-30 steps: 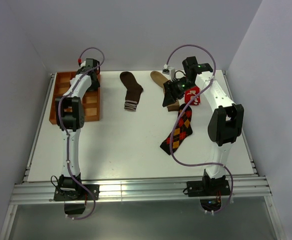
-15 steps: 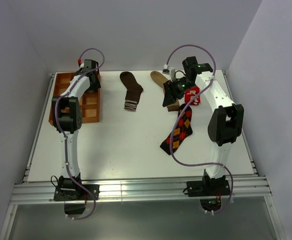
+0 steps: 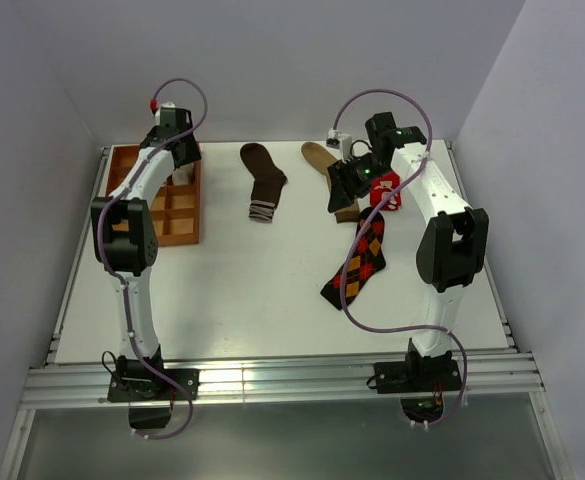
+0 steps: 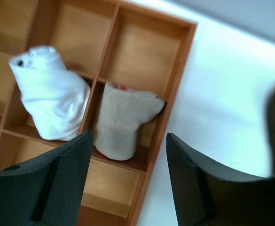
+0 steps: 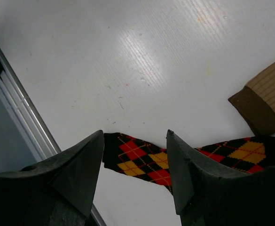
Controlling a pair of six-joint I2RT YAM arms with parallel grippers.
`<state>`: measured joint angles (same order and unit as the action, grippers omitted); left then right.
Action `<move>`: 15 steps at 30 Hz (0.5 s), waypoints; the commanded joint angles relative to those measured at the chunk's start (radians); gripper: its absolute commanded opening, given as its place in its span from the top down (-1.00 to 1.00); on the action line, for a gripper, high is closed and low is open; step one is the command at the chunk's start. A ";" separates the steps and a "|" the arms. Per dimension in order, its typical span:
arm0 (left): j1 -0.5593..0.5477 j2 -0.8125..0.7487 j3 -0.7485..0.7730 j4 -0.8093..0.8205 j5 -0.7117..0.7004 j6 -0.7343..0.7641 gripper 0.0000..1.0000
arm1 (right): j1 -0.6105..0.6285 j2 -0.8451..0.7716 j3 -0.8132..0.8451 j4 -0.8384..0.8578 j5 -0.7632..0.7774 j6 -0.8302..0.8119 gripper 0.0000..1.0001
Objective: Roll the socks
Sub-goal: Place the sock in the storage box.
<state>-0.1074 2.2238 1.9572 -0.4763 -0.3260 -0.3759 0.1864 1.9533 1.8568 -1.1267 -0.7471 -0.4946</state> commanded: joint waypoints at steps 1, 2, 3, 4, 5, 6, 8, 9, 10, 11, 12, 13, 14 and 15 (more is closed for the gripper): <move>-0.011 -0.107 0.000 0.073 0.022 0.031 -0.37 | 0.001 -0.028 -0.010 0.038 0.049 0.002 -0.26; -0.012 -0.116 0.002 0.073 0.025 0.031 -0.37 | 0.002 -0.034 -0.025 0.041 0.063 0.004 -0.26; -0.015 -0.127 0.000 0.073 0.027 0.023 -0.37 | 0.002 -0.046 -0.045 0.054 0.099 0.001 -0.26; -0.015 -0.153 -0.003 0.074 0.027 0.019 -0.36 | 0.002 -0.075 -0.101 0.067 0.126 0.002 -0.27; -0.017 -0.170 -0.007 0.077 0.027 0.012 -0.36 | 0.004 -0.099 -0.135 0.085 0.161 0.004 -0.27; -0.021 -0.187 -0.020 0.082 0.030 0.002 -0.36 | 0.005 -0.120 -0.175 0.125 0.220 0.005 -0.27; -0.026 -0.242 -0.033 0.079 0.044 -0.012 -0.36 | 0.007 -0.186 -0.301 0.169 0.293 0.004 -0.29; -0.035 -0.262 -0.043 0.074 0.045 -0.027 -0.36 | 0.008 -0.203 -0.344 0.200 0.322 0.002 -0.29; -0.040 -0.300 -0.046 0.067 0.047 -0.035 -0.36 | 0.010 -0.223 -0.425 0.212 0.369 -0.008 -0.29; -0.047 -0.321 -0.053 0.062 0.047 -0.041 -0.36 | 0.008 -0.249 -0.464 0.226 0.393 -0.013 -0.31; -0.066 -0.344 -0.079 0.064 0.047 -0.052 -0.36 | 0.010 -0.261 -0.500 0.252 0.420 -0.018 -0.32; -0.077 -0.395 -0.095 0.065 0.044 -0.057 -0.36 | 0.012 -0.269 -0.563 0.264 0.460 -0.025 -0.32; -0.087 -0.418 -0.125 0.065 0.039 -0.072 -0.36 | 0.013 -0.280 -0.588 0.281 0.478 -0.032 -0.33; -0.113 -0.440 -0.142 0.062 0.036 -0.080 -0.36 | 0.013 -0.280 -0.611 0.307 0.492 -0.038 -0.34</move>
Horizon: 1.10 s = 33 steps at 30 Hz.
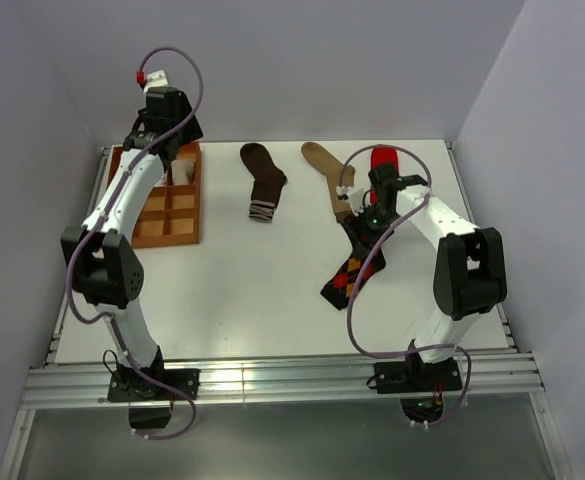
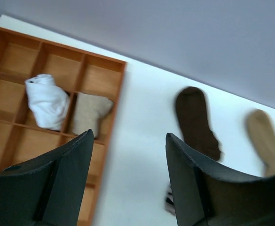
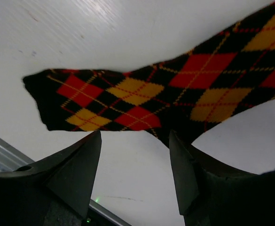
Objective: Roll the socks
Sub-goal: Place the sock in the storage box, then move the sock to the center of the board.
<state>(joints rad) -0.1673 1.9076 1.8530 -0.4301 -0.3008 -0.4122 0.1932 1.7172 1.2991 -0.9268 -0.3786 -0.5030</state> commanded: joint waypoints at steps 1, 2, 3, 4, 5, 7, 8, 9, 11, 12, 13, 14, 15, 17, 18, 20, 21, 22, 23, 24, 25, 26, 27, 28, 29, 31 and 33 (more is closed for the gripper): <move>-0.066 -0.169 -0.057 0.017 0.009 -0.051 -0.35 | 0.009 -0.041 -0.085 0.121 0.153 -0.034 -0.34; -0.080 -0.194 -0.078 0.021 0.008 -0.059 -0.35 | 0.011 -0.036 -0.096 0.135 0.164 -0.037 -0.34; -0.110 -0.217 -0.127 0.025 -0.001 -0.072 -0.35 | 0.012 -0.024 -0.104 0.160 0.173 -0.037 -0.34; -0.127 -0.266 -0.153 0.042 -0.007 -0.076 -0.35 | 0.015 -0.016 -0.109 0.169 0.175 -0.045 -0.34; -0.145 -0.291 -0.181 0.050 -0.020 -0.082 -0.36 | 0.021 -0.013 -0.110 0.180 0.179 -0.046 -0.35; -0.202 -0.355 -0.254 0.063 -0.035 -0.100 -0.36 | 0.029 0.001 -0.107 0.210 0.202 -0.043 -0.35; -0.219 -0.375 -0.279 0.067 -0.041 -0.108 -0.36 | 0.035 0.004 -0.106 0.221 0.216 -0.042 -0.35; -0.251 -0.395 -0.329 0.073 -0.046 -0.120 -0.35 | 0.049 0.005 -0.107 0.238 0.243 -0.043 -0.35; -0.281 -0.449 -0.376 0.074 -0.066 -0.140 -0.35 | 0.064 0.013 -0.115 0.256 0.270 -0.045 -0.35; -0.305 -0.465 -0.421 0.076 -0.075 -0.148 -0.36 | 0.084 0.016 -0.118 0.267 0.288 -0.043 -0.35; -0.316 -0.502 -0.445 0.079 -0.072 -0.154 -0.36 | 0.094 0.028 -0.121 0.270 0.299 -0.042 -0.35; -0.325 -0.519 -0.468 0.086 -0.069 -0.160 -0.36 | 0.101 0.038 -0.121 0.270 0.308 -0.040 -0.35; -0.340 -0.536 -0.509 0.087 -0.070 -0.174 -0.35 | 0.112 0.047 -0.119 0.270 0.319 -0.040 -0.35; -0.356 -0.585 -0.563 0.087 -0.077 -0.188 -0.35 | 0.137 0.073 -0.119 0.266 0.343 -0.035 -0.35; -0.365 -0.600 -0.578 0.082 -0.074 -0.192 -0.35 | 0.144 0.084 -0.116 0.254 0.351 -0.034 -0.35; -0.371 -0.645 -0.607 0.080 -0.066 -0.197 -0.35 | 0.160 0.114 -0.104 0.230 0.359 -0.022 -0.35; -0.374 -0.657 -0.627 0.076 -0.063 -0.198 -0.35 | 0.160 0.127 -0.095 0.194 0.347 -0.019 -0.35; -0.373 -0.679 -0.633 0.070 -0.061 -0.198 -0.35 | 0.161 0.137 -0.078 0.172 0.336 -0.014 -0.35; -0.373 -0.689 -0.641 0.067 -0.061 -0.200 -0.35 | 0.160 0.150 -0.070 0.149 0.319 -0.011 -0.35; -0.374 -0.700 -0.653 0.067 -0.054 -0.200 -0.35 | 0.161 0.162 -0.066 0.116 0.308 -0.009 -0.35; -0.374 -0.719 -0.661 0.071 -0.049 -0.198 -0.35 | 0.164 0.160 -0.072 0.108 0.296 -0.012 -0.35; -0.374 -0.729 -0.667 0.074 -0.043 -0.198 -0.35 | 0.175 0.157 -0.078 0.100 0.288 -0.017 -0.35; -0.376 -0.734 -0.676 0.076 -0.035 -0.198 -0.35 | 0.183 0.156 -0.084 0.086 0.284 -0.022 -0.35; -0.374 -0.742 -0.679 0.076 -0.032 -0.198 -0.35 | 0.193 0.157 -0.089 0.077 0.276 -0.026 -0.35; -0.374 -0.740 -0.681 0.077 -0.028 -0.198 -0.35 | 0.207 0.159 -0.089 0.069 0.265 -0.022 -0.35; -0.374 -0.740 -0.680 0.070 -0.020 -0.203 -0.35 | 0.255 0.163 -0.081 0.037 0.218 -0.020 -0.35; -0.374 -0.740 -0.675 0.054 -0.020 -0.204 -0.35 | 0.325 0.165 -0.077 0.025 0.204 -0.005 -0.35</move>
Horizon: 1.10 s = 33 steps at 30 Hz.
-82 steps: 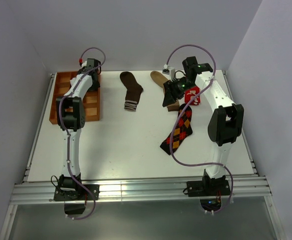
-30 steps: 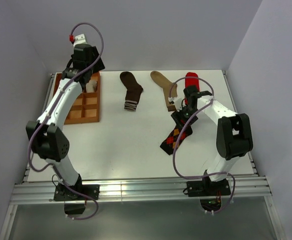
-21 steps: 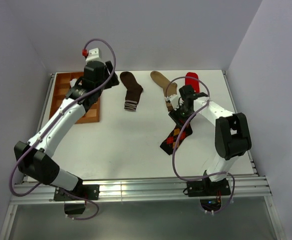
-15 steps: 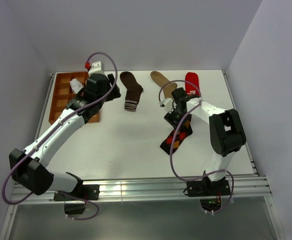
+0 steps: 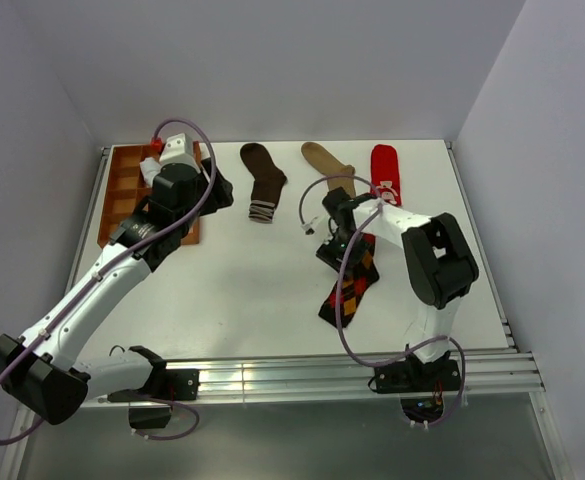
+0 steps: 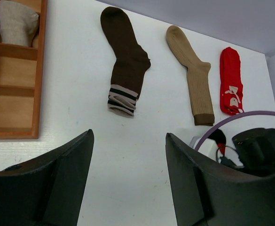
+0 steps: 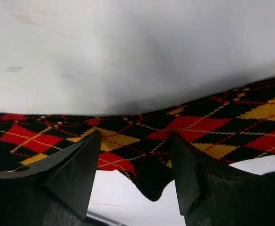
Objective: Roll the socks
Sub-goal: Move the sock to the center of the board.
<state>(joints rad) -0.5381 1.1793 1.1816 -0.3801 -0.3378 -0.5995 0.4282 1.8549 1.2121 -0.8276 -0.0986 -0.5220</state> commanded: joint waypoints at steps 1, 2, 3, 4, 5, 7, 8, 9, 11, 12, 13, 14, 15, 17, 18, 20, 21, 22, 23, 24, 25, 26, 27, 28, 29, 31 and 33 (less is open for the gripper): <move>-0.005 -0.020 -0.004 0.001 0.014 -0.019 -0.35 | 0.116 0.032 0.020 -0.077 -0.079 0.028 -0.35; -0.005 -0.026 -0.010 -0.005 0.013 -0.020 -0.34 | 0.144 0.039 0.029 -0.079 -0.078 0.034 -0.35; -0.005 -0.032 -0.013 -0.009 0.013 -0.020 -0.35 | 0.194 0.049 0.039 -0.085 -0.078 0.054 -0.35; -0.003 -0.044 -0.013 -0.017 0.016 -0.020 -0.35 | 0.216 0.067 0.079 -0.096 -0.090 0.059 -0.35; -0.003 -0.050 -0.013 -0.023 0.016 -0.023 -0.35 | 0.237 0.101 0.105 -0.110 -0.104 0.062 -0.35; -0.003 -0.069 -0.013 -0.042 0.025 -0.022 -0.35 | 0.283 0.141 0.186 -0.126 -0.108 0.080 -0.35; -0.005 -0.075 -0.011 -0.049 0.026 -0.016 -0.35 | 0.296 0.186 0.220 -0.146 -0.110 0.080 -0.35; -0.005 -0.081 -0.013 -0.049 0.020 -0.014 -0.35 | 0.306 0.207 0.256 -0.151 -0.108 0.086 -0.35; -0.003 -0.110 -0.031 -0.043 0.028 -0.014 -0.35 | 0.313 0.260 0.374 -0.163 -0.085 0.103 -0.35; -0.003 -0.124 -0.036 -0.049 0.029 -0.020 -0.35 | 0.308 0.309 0.462 -0.182 -0.089 0.111 -0.35; -0.003 -0.129 -0.040 -0.057 0.036 -0.026 -0.35 | 0.285 0.341 0.510 -0.189 -0.090 0.123 -0.36; -0.005 -0.136 -0.049 -0.062 0.052 -0.035 -0.35 | 0.271 0.374 0.564 -0.218 -0.093 0.138 -0.36; -0.005 -0.154 -0.056 -0.068 0.056 -0.042 -0.34 | 0.255 0.442 0.674 -0.240 -0.102 0.164 -0.36; -0.006 -0.179 -0.082 -0.063 0.066 -0.048 -0.35 | 0.210 0.498 0.766 -0.286 -0.124 0.183 -0.36; -0.008 -0.199 -0.088 -0.062 0.065 -0.049 -0.35 | 0.199 0.536 0.830 -0.291 -0.125 0.207 -0.36; -0.010 -0.205 -0.094 -0.068 0.065 -0.049 -0.35 | 0.184 0.559 0.868 -0.288 -0.121 0.212 -0.36; -0.010 -0.205 -0.093 -0.069 0.068 -0.048 -0.35 | 0.182 0.563 0.871 -0.271 -0.107 0.229 -0.36; -0.008 -0.205 -0.091 -0.066 0.066 -0.046 -0.35 | 0.181 0.569 0.873 -0.256 -0.093 0.238 -0.36; -0.008 -0.201 -0.091 -0.066 0.068 -0.046 -0.35 | 0.179 0.573 0.876 -0.239 -0.086 0.240 -0.36; -0.008 -0.193 -0.089 -0.065 0.075 -0.046 -0.35 | 0.178 0.570 0.874 -0.226 -0.061 0.231 -0.36; -0.008 -0.191 -0.089 -0.060 0.083 -0.046 -0.35 | 0.176 0.549 0.860 -0.206 -0.053 0.225 -0.36; -0.011 -0.191 -0.094 -0.043 0.089 -0.042 -0.35 | 0.176 0.529 0.836 -0.141 -0.043 0.215 -0.36; -0.011 -0.191 -0.097 -0.037 0.092 -0.040 -0.35 | 0.178 0.500 0.781 -0.111 -0.018 0.208 -0.36; -0.011 -0.191 -0.097 -0.034 0.092 -0.034 -0.35 | 0.178 0.447 0.758 -0.084 -0.019 0.202 -0.36; -0.011 -0.190 -0.096 -0.031 0.094 -0.029 -0.35 | 0.178 0.414 0.736 -0.043 -0.021 0.197 -0.37; -0.011 -0.185 -0.086 -0.033 0.089 -0.023 -0.35 | 0.179 0.335 0.702 -0.022 -0.036 0.189 -0.36; -0.013 -0.187 -0.082 -0.028 0.089 -0.019 -0.35 | 0.179 0.293 0.687 -0.013 -0.035 0.195 -0.37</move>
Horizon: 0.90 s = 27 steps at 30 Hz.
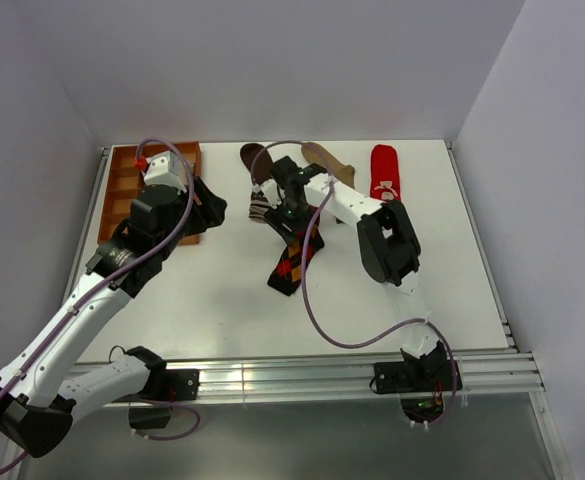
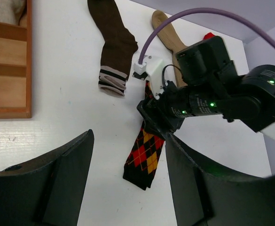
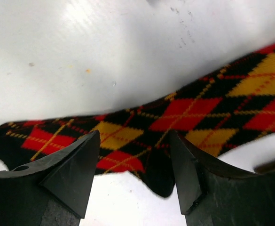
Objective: Roll the socks
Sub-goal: Move the sock to the center of the board, then roll the sock at the center of the board.
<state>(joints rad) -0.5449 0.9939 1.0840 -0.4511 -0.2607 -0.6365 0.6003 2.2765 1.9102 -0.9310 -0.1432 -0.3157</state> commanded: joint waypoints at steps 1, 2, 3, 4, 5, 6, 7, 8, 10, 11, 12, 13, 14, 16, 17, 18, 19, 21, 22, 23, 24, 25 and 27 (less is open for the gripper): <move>-0.006 -0.004 0.022 0.046 0.006 0.020 -0.35 | 0.012 -0.150 -0.014 0.084 0.011 -0.008 -0.37; -0.004 -0.006 0.025 0.045 0.005 0.020 -0.36 | 0.015 -0.197 -0.025 0.080 0.005 -0.003 -0.37; -0.004 -0.011 0.031 0.040 0.002 0.021 -0.36 | 0.019 -0.234 -0.084 0.087 0.002 0.004 -0.37; -0.004 -0.009 0.046 0.034 -0.002 0.017 -0.36 | 0.033 -0.268 -0.126 0.102 0.002 0.010 -0.37; -0.004 -0.009 0.054 0.031 -0.002 0.017 -0.37 | 0.044 -0.300 -0.170 0.139 0.013 0.023 -0.37; -0.004 -0.006 0.062 0.026 -0.008 0.017 -0.37 | 0.061 -0.364 -0.259 0.162 0.028 0.026 -0.37; -0.004 -0.003 0.077 0.023 -0.014 0.011 -0.37 | 0.078 -0.391 -0.305 0.185 0.037 0.033 -0.37; -0.006 -0.001 0.083 0.022 -0.021 0.005 -0.37 | 0.117 -0.419 -0.353 0.239 0.050 0.050 -0.36; -0.004 -0.001 0.097 0.031 -0.026 0.008 -0.37 | 0.156 -0.469 -0.474 0.288 0.070 0.075 -0.35; -0.004 0.008 0.105 0.028 -0.031 0.008 -0.38 | 0.200 -0.480 -0.538 0.331 0.095 0.085 -0.34; -0.004 0.011 0.112 0.026 -0.028 0.011 -0.38 | 0.225 -0.489 -0.568 0.352 0.114 0.084 -0.33; -0.003 0.014 0.126 0.025 -0.025 0.015 -0.38 | 0.248 -0.503 -0.592 0.374 0.135 0.081 -0.32; -0.003 0.021 0.131 0.022 -0.029 0.017 -0.37 | 0.294 -0.505 -0.627 0.409 0.140 0.082 -0.32; -0.004 0.023 0.139 0.017 -0.040 0.020 -0.38 | 0.328 -0.497 -0.645 0.429 0.188 0.099 -0.31; -0.004 0.017 0.136 0.018 -0.041 0.018 -0.38 | 0.341 -0.494 -0.658 0.448 0.197 0.122 -0.31; -0.004 0.011 0.129 0.023 -0.044 0.018 -0.38 | 0.357 -0.489 -0.662 0.458 0.226 0.131 -0.30; -0.003 0.009 0.119 0.023 -0.052 0.017 -0.38 | 0.363 -0.477 -0.663 0.466 0.241 0.138 -0.30; -0.003 -0.003 0.103 0.025 -0.054 0.015 -0.38 | 0.369 -0.468 -0.674 0.494 0.276 0.145 -0.30; -0.004 -0.006 0.099 0.025 -0.055 0.015 -0.38 | 0.371 -0.453 -0.674 0.503 0.292 0.153 -0.30; -0.004 -0.014 0.096 0.026 -0.057 0.015 -0.38 | 0.371 -0.446 -0.671 0.503 0.301 0.156 -0.30; -0.004 -0.021 0.090 0.025 -0.060 0.015 -0.38 | 0.372 -0.439 -0.672 0.501 0.291 0.162 -0.29; -0.004 -0.021 0.085 0.026 -0.061 0.018 -0.38 | 0.372 -0.439 -0.672 0.501 0.283 0.165 -0.29; -0.004 -0.029 0.079 0.028 -0.066 0.020 -0.39 | 0.375 -0.439 -0.683 0.514 0.277 0.165 -0.29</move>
<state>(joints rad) -0.5449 0.9962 1.1721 -0.4522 -0.3042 -0.6304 0.9756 1.8362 1.2339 -0.4801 0.0986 -0.1772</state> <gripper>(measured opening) 0.690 0.647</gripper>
